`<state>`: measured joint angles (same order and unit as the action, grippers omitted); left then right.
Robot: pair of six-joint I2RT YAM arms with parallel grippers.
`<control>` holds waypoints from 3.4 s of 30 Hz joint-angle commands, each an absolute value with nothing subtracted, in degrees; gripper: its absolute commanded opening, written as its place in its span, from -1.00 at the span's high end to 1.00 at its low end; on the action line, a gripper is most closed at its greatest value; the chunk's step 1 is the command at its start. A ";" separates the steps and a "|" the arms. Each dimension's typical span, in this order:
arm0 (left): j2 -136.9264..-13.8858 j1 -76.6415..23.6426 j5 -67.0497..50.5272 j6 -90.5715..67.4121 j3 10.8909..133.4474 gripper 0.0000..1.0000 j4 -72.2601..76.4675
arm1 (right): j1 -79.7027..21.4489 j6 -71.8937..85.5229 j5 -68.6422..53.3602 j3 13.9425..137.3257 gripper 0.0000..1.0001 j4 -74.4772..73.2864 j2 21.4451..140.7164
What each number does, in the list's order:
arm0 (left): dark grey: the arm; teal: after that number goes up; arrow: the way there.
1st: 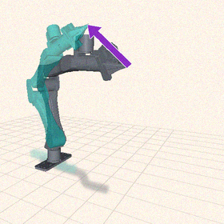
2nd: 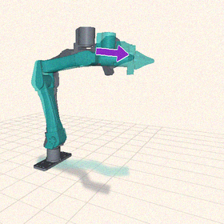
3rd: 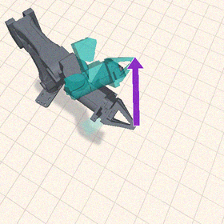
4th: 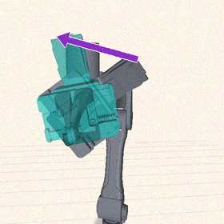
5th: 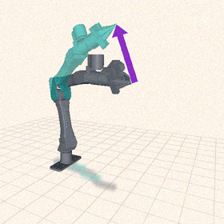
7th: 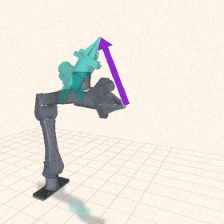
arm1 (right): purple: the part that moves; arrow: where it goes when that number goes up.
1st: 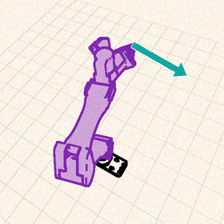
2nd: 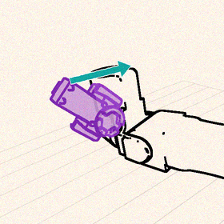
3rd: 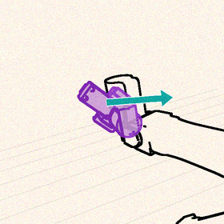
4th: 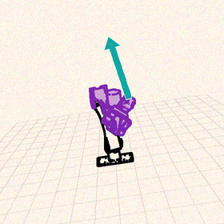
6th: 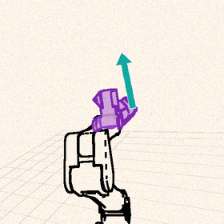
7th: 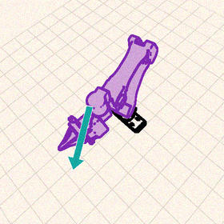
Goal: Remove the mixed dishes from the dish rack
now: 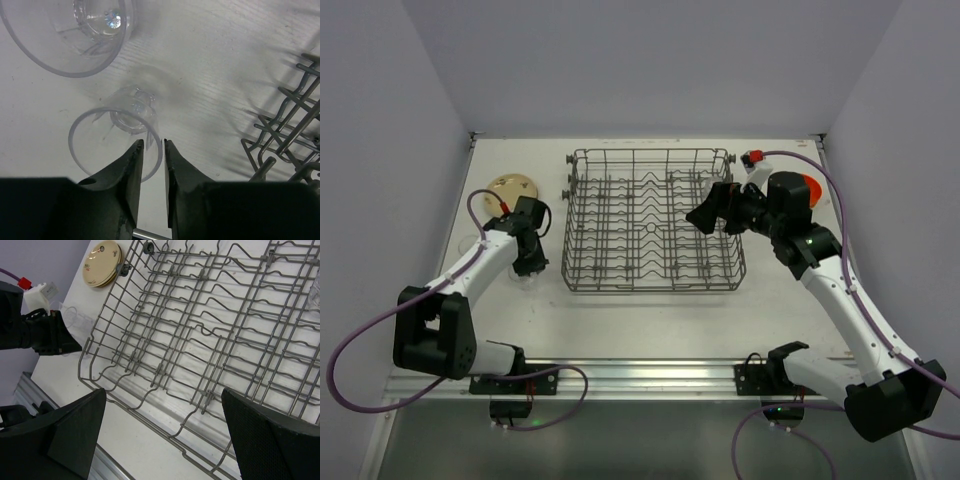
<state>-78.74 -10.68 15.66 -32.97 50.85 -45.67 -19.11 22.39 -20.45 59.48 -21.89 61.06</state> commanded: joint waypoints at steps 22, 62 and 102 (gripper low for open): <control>-38.99 -10.28 0.62 -20.57 57.68 -1.00 -39.15 | -19.25 24.17 -24.61 58.97 -0.98 -15.03 64.86; -19.25 -11.16 -6.42 -18.37 41.22 -1.00 -22.85 | -18.81 9.58 20.65 113.37 -0.68 -44.56 123.31; -19.69 -11.43 -6.42 -18.28 41.04 -1.00 -22.68 | -18.63 12.22 24.35 113.29 -0.01 -41.48 127.09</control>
<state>-19.29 -11.03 -5.69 -19.88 41.34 -25.71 -18.85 11.51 22.57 111.74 -42.35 128.25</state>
